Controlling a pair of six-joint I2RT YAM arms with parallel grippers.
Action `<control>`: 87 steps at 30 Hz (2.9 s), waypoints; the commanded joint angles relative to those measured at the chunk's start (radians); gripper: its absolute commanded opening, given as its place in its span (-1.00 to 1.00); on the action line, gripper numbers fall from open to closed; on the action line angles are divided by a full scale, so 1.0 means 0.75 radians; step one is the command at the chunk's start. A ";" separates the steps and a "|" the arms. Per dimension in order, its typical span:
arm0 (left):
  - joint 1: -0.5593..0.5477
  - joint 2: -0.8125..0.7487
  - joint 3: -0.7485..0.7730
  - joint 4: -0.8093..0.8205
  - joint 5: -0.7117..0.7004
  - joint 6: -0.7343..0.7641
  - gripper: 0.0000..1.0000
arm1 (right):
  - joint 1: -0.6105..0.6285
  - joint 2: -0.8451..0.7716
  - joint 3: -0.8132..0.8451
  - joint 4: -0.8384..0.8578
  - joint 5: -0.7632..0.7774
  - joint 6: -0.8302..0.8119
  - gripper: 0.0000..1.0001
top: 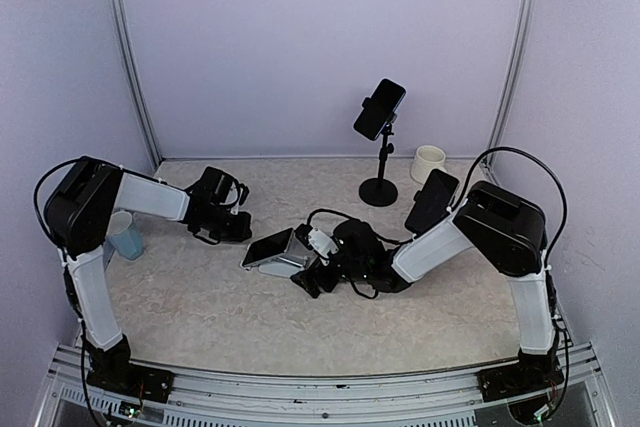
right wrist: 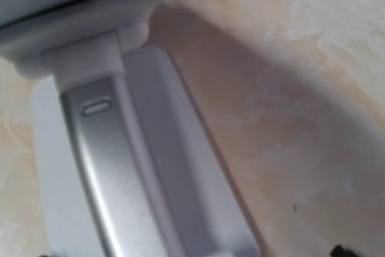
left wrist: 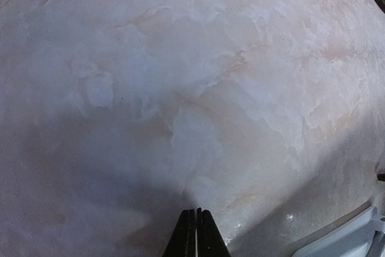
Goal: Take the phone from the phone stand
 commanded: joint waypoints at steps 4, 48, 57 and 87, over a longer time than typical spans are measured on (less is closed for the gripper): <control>-0.039 -0.025 -0.138 -0.021 0.033 -0.015 -0.92 | -0.040 0.048 0.007 -0.073 0.088 0.012 1.00; -0.214 -0.684 -0.628 0.207 -0.194 -0.257 0.93 | -0.207 -0.200 -0.079 -0.180 -0.156 0.033 0.94; -0.279 -0.952 -0.611 0.216 -0.424 -0.327 0.97 | -0.208 -0.407 -0.187 -0.187 -0.169 0.041 1.00; -0.651 -0.524 -0.355 0.060 -0.518 -0.340 0.98 | -0.207 -0.725 -0.429 -0.206 -0.240 0.158 1.00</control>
